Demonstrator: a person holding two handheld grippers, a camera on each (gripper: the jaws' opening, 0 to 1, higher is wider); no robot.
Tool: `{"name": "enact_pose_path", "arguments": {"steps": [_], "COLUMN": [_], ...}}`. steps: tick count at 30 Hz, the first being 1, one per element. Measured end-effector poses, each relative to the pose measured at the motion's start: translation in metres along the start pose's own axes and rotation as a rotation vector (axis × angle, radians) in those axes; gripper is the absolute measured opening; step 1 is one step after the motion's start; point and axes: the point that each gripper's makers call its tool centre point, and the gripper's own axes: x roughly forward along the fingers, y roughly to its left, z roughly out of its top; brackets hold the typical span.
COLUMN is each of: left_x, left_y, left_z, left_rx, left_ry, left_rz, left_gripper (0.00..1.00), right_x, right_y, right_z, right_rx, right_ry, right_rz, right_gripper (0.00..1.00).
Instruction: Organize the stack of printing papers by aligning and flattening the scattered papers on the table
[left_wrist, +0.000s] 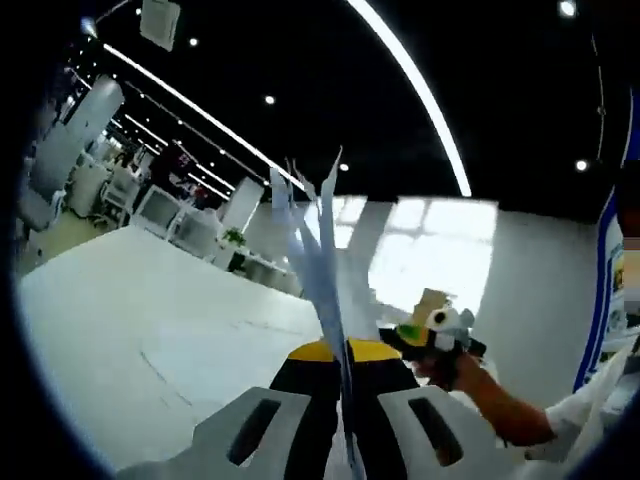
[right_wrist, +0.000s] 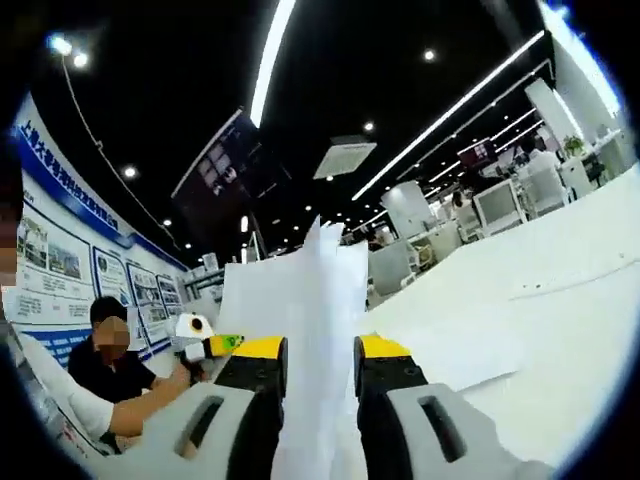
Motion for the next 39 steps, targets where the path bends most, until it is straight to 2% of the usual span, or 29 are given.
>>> {"name": "enact_pose_path", "arguments": {"steps": [3, 8, 9, 10, 11, 12, 13, 14, 15, 17, 18, 20, 21, 22, 23, 26, 28, 29, 31, 32, 35, 38, 39], "left_x": [-0.011, -0.023, -0.026, -0.031, -0.033, -0.035, -0.035, -0.036, -0.037, -0.038, -0.037, -0.038, -0.039, -0.040, -0.038, -0.037, -0.035, -0.034, -0.032, -0.031, -0.030, -0.030, -0.030], "left_y": [0.017, 0.029, 0.030, 0.033, 0.035, 0.042, 0.044, 0.048, 0.054, 0.065, 0.064, 0.061, 0.062, 0.063, 0.051, 0.043, 0.040, 0.043, 0.041, 0.041, 0.040, 0.039, 0.038], "left_z": [-0.019, -0.030, -0.034, -0.035, -0.033, -0.031, -0.023, -0.022, -0.025, -0.027, -0.028, -0.019, -0.016, -0.016, -0.024, -0.022, -0.029, -0.033, -0.040, -0.043, -0.050, -0.053, -0.054], "left_rx": [0.124, 0.264, 0.270, 0.258, 0.208, 0.132, 0.066, 0.007, -0.083, -0.210, -0.256, -0.249, -0.242, -0.244, -0.241, -0.221, -0.162, -0.168, -0.126, -0.112, -0.105, -0.098, -0.090], "left_ry": [0.055, 0.082, 0.086, 0.078, 0.056, 0.065, 0.029, 0.024, 0.047, 0.059, 0.067, 0.022, 0.008, 0.010, 0.011, 0.005, 0.043, 0.073, 0.113, 0.133, 0.164, 0.180, 0.184], "left_rz": [0.044, 0.082, 0.075, 0.064, 0.048, 0.068, 0.057, 0.057, 0.066, 0.086, 0.053, 0.019, 0.014, 0.020, 0.022, -0.001, 0.001, 0.009, 0.012, 0.017, 0.013, 0.009, 0.009], "left_gripper": [0.06, 0.07, 0.07, 0.07, 0.07, 0.07, 0.07, 0.06, 0.06, 0.06, 0.06, 0.06, 0.06, 0.06, 0.06, 0.06, 0.06, 0.06, 0.06, 0.06, 0.06, 0.06, 0.06], "right_x": [-0.002, -0.003, -0.003, -0.005, -0.005, -0.010, -0.014, -0.017, -0.019, -0.020, -0.020, -0.017, -0.014, -0.011, -0.007, 0.009, 0.020, 0.026, 0.035, 0.041, 0.045, 0.044, 0.039], "right_y": [-0.016, -0.021, -0.024, -0.028, -0.030, -0.028, -0.025, -0.023, -0.022, -0.014, -0.009, -0.004, -0.002, 0.000, 0.001, 0.003, 0.006, 0.008, 0.009, 0.007, -0.003, -0.011, -0.016], "right_z": [-0.007, -0.009, -0.008, -0.006, -0.001, -0.002, -0.005, -0.006, -0.006, -0.008, -0.011, -0.020, -0.022, -0.025, -0.029, -0.046, -0.058, -0.067, -0.081, -0.099, -0.126, -0.142, -0.147], "right_rx": [-0.054, -0.114, -0.122, -0.139, -0.153, -0.195, -0.224, -0.243, -0.264, -0.264, -0.268, -0.302, -0.325, -0.345, -0.340, -0.320, -0.300, -0.283, -0.265, -0.276, -0.330, -0.357, -0.394], "right_ry": [0.045, 0.069, 0.069, 0.079, 0.078, 0.119, 0.153, 0.176, 0.198, 0.214, 0.222, 0.271, 0.269, 0.276, 0.281, 0.279, 0.284, 0.298, 0.322, 0.369, 0.446, 0.479, 0.519], "right_rz": [-0.094, -0.131, -0.147, -0.171, -0.188, -0.202, -0.206, -0.218, -0.226, -0.223, -0.223, -0.213, -0.220, -0.218, -0.213, -0.202, -0.179, -0.159, -0.143, -0.132, -0.141, -0.150, -0.162], "right_gripper": [0.28, 0.29, 0.29, 0.29, 0.29, 0.29, 0.29, 0.29, 0.30, 0.30, 0.31, 0.35, 0.37, 0.38, 0.38, 0.43, 0.45, 0.45, 0.46, 0.46, 0.47, 0.49, 0.49]}}
